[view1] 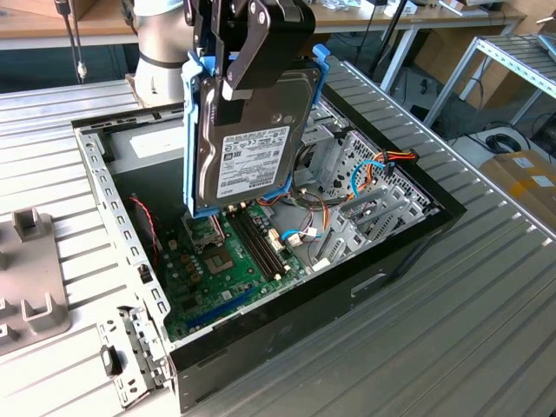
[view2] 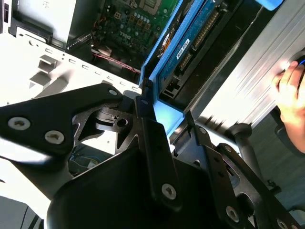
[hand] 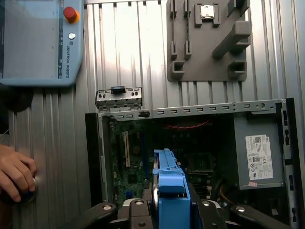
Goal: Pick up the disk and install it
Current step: 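Pick up the disk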
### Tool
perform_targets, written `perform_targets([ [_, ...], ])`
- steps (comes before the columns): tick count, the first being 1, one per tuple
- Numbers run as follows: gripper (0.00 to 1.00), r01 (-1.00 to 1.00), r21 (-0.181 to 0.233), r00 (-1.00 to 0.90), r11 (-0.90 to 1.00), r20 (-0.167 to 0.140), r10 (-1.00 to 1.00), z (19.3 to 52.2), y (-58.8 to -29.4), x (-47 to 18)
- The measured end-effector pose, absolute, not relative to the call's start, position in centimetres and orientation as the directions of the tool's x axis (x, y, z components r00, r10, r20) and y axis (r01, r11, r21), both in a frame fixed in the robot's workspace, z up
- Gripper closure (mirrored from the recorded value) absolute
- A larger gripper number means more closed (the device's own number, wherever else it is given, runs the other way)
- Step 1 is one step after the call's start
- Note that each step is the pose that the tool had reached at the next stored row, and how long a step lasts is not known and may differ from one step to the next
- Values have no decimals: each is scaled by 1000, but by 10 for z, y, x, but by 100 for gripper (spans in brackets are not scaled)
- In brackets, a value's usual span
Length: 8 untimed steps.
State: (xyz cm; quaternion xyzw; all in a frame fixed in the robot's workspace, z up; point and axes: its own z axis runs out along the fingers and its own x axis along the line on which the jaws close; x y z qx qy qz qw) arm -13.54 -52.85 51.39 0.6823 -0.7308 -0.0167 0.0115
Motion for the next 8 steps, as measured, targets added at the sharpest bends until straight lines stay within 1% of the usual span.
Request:
perform_targets([
  [8,63,-997,40,-69,68,-6,-998,514,-528,-131],
])
